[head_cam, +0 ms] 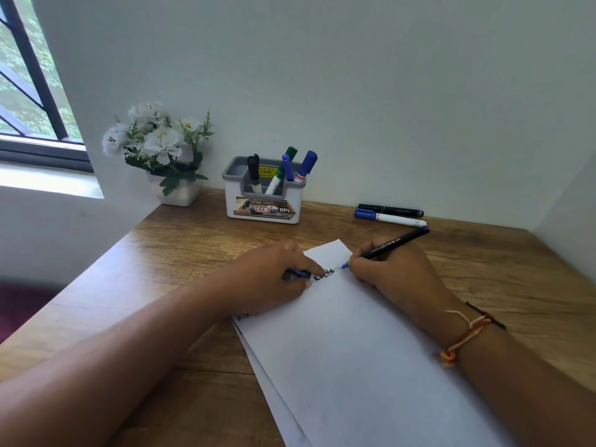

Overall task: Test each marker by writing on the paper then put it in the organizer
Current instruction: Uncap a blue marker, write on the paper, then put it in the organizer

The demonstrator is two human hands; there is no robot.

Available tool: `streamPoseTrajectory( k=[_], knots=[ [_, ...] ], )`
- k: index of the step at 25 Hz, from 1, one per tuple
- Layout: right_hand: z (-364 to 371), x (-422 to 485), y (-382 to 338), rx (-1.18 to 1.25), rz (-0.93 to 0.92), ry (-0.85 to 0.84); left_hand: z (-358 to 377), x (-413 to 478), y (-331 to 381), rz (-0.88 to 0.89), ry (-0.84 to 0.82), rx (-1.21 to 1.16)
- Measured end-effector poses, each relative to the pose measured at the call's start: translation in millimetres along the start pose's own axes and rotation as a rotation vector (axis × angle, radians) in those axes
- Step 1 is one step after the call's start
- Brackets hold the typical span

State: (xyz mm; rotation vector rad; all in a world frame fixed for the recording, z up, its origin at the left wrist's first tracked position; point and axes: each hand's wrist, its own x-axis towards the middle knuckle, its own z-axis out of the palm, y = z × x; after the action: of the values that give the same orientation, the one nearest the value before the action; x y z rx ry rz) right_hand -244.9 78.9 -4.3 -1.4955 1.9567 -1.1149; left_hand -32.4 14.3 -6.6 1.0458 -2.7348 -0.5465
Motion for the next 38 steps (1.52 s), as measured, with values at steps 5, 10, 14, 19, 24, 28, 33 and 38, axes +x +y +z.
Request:
streamPoseTrajectory(
  k=[5, 10, 14, 19, 24, 28, 33, 38],
  knots=[
    [1.1, 1.6, 0.5, 0.018, 0.029, 0.010, -1.5, -0.3, 1.4, 0.000, -0.009, 0.015],
    [1.3, 2.7, 0.8, 0.019, 0.031, 0.028, -1.3, -0.2, 1.4, -0.001, -0.010, 0.009],
    [-0.2, 1.5, 0.2, 0.011, 0.036, 0.017, -0.8, -0.1, 0.6, -0.005, -0.001, 0.011],
    [-0.5, 2.9, 2.2, -0.014, 0.052, 0.064, -0.1, -0.1, 1.0, -0.011, 0.009, 0.003],
    [-3.2, 5.5, 2.7, 0.144, 0.101, 0.070, -1.8, -0.8, 2.3, -0.007, -0.009, 0.018],
    [-6.7, 3.4, 0.9, 0.374, 0.054, 0.087, -3.4, -2.5, -0.5, -0.001, 0.070, -0.030],
    [-10.2, -6.0, -9.7, 0.622, 0.024, -0.016, -9.7, -4.7, 8.4, -0.048, 0.284, -0.090],
    [-12.9, -20.5, -21.0, 0.757, -0.003, -0.150, -8.0, -7.7, 9.1, -0.024, 0.409, -0.250]
  ],
)
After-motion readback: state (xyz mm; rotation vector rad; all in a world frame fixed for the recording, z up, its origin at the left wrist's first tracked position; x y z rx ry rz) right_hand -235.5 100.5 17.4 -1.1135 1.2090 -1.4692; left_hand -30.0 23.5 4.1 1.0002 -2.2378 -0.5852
